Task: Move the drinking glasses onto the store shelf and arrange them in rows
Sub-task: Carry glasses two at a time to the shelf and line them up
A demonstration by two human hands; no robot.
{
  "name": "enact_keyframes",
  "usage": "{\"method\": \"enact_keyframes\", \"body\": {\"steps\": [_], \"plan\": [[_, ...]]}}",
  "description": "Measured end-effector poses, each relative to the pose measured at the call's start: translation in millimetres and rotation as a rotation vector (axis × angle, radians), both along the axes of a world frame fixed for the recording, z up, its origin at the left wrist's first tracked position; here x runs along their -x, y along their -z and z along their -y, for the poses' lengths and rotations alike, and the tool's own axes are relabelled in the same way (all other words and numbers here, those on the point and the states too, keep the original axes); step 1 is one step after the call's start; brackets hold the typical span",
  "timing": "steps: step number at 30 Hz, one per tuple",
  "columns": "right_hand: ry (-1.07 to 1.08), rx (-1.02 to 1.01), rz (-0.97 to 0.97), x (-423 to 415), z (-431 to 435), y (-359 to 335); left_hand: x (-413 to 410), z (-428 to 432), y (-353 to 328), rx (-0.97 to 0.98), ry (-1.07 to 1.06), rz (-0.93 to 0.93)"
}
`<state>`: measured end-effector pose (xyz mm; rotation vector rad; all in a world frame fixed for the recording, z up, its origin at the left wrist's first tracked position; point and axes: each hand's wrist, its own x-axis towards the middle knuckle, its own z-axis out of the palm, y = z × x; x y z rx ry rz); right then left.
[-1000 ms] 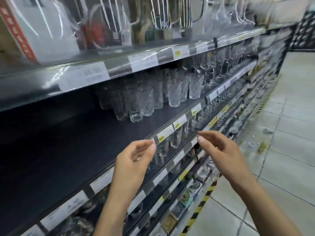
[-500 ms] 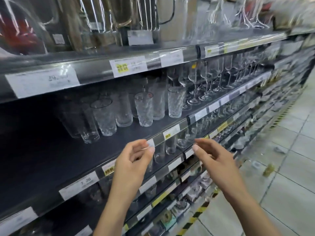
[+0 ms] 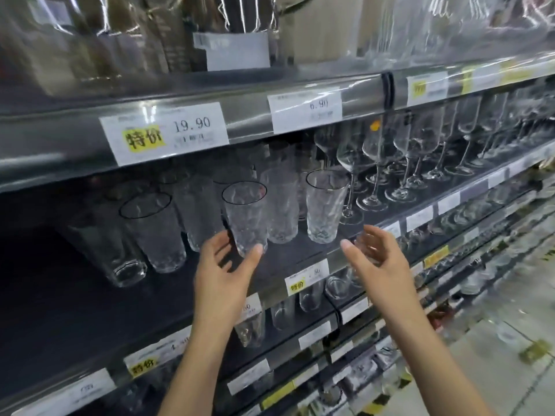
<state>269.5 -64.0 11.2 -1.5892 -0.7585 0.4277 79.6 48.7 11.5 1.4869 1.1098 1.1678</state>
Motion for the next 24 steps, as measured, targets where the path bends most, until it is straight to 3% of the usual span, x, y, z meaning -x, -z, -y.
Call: {"method": "enact_keyframes", "body": {"steps": [10, 24], "plan": [[-0.191, 0.036, 0.025, -53.5, -78.4, 5.4, -47.7, -39.2, 5.7, -0.041, -0.132, -0.112], [-0.376, 0.063, 0.082, -79.7, -105.6, 14.0, -69.3, -38.7, 1.7, -0.031, -0.383, -0.228]]}}
